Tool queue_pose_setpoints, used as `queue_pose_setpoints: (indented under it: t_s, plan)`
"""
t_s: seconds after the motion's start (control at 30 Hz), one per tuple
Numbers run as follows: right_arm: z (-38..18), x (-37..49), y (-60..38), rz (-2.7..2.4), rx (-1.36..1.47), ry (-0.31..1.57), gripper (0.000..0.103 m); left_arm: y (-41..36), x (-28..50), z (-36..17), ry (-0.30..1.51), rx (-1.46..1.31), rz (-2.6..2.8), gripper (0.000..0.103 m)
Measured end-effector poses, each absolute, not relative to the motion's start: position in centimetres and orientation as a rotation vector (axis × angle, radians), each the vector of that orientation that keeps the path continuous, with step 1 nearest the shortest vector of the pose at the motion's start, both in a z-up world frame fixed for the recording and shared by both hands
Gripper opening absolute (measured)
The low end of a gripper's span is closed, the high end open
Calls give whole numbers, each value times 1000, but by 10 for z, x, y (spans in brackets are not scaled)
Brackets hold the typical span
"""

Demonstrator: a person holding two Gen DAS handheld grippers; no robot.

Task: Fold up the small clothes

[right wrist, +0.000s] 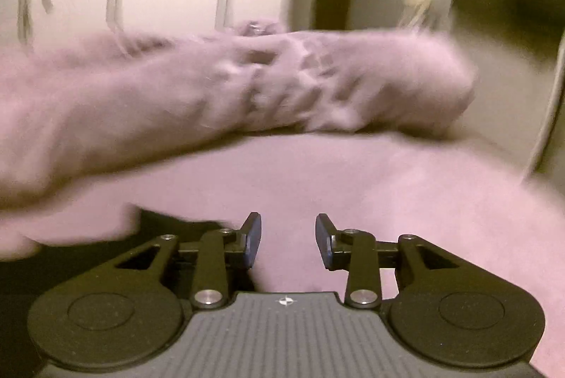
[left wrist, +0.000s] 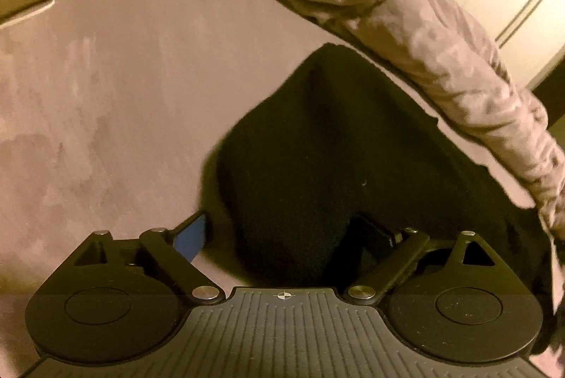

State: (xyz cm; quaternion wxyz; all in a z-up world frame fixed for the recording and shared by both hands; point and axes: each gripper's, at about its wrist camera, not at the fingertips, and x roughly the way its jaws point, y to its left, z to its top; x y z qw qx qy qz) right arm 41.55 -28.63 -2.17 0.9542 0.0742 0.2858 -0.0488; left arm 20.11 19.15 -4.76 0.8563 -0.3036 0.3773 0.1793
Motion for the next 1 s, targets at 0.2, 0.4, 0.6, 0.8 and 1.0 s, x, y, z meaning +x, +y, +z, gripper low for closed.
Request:
queue_pose_setpoints:
  t_s: [0.2, 0.4, 0.6, 0.8, 1.0]
  plan:
    - [-18, 318, -221, 368, 95, 562, 26, 186, 204, -45, 748, -757, 334, 88]
    - [-62, 298, -152, 426, 3, 694, 19, 204, 206, -60, 710, -948, 368, 90]
    - [-77, 282, -142, 402, -107, 691, 17, 210, 215, -57, 712, -927, 358, 58]
    - [-80, 263, -151, 364, -58, 661, 14, 210, 217, -60, 710, -910, 359, 60]
    - [-90, 274, -152, 373, -63, 662, 14, 205, 225, -52, 706, -853, 346, 25]
